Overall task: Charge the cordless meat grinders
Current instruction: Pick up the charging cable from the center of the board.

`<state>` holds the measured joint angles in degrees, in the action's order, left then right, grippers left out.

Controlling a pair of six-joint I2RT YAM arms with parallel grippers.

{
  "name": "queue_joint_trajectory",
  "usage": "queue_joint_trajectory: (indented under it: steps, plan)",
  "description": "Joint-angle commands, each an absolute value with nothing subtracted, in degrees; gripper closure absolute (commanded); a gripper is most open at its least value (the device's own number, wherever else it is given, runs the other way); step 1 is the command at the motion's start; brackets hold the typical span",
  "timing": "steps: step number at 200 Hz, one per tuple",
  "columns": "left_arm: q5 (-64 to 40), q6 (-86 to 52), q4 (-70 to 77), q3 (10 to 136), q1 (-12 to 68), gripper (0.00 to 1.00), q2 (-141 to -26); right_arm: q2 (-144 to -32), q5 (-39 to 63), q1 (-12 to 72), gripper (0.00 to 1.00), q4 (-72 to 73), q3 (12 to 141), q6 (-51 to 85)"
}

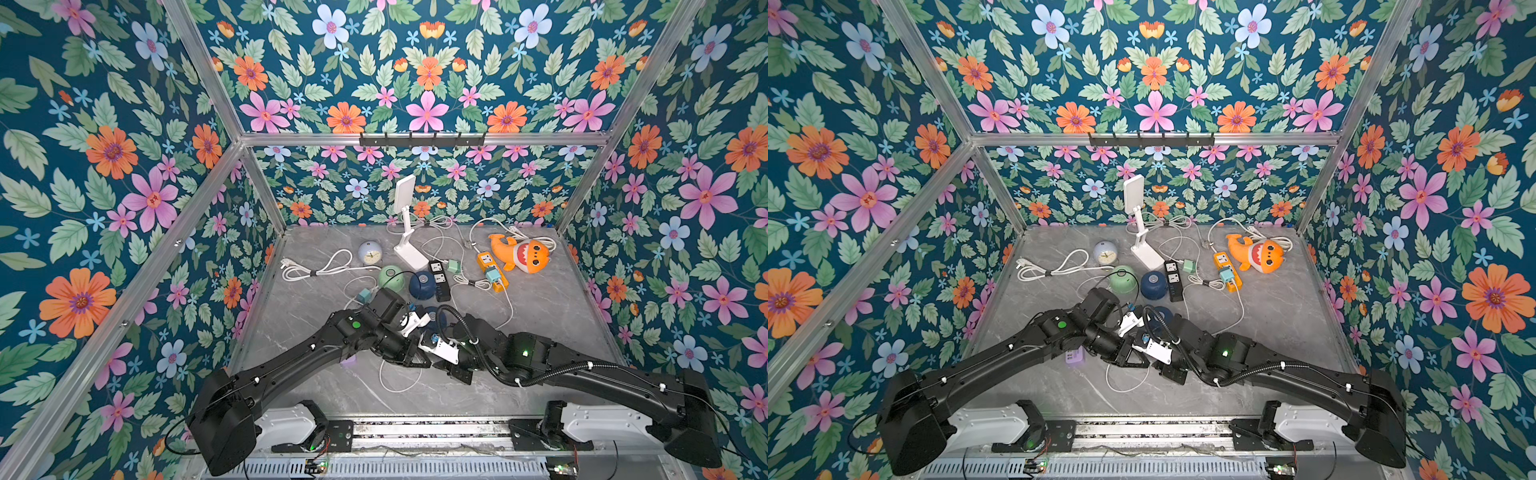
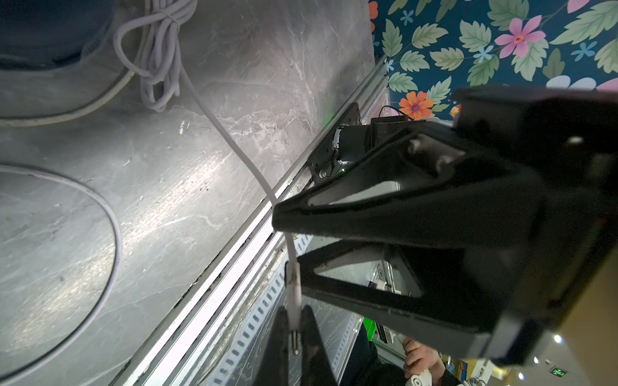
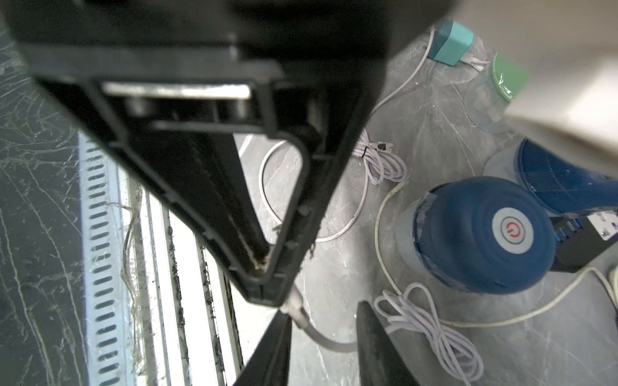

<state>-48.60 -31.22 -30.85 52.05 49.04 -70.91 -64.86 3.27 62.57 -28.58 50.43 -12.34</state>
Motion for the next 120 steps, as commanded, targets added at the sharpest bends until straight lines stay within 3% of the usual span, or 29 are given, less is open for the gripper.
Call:
queue_joint_trajectory:
  steps: [1,27,57,120]
  plan:
    - [-52.6,-30.5,-26.0,52.0,49.1,1.0,-70.6,-62.7,1.0,62.6,0.63,-29.0,49.5,-13.1]
    - [-52.7,-30.5,-25.9,51.6,49.1,1.0,-70.7,-58.4,0.0,62.6,0.6,-27.7,48.9,-12.4]
    - [-53.1,-30.6,-26.0,52.4,49.1,1.0,-70.9,-56.3,-0.2,62.6,0.49,-29.3,48.7,-13.3]
    - [-54.0,-29.9,-29.1,54.7,49.1,1.0,-71.2,-54.7,1.5,62.6,0.52,-31.6,47.4,-12.7]
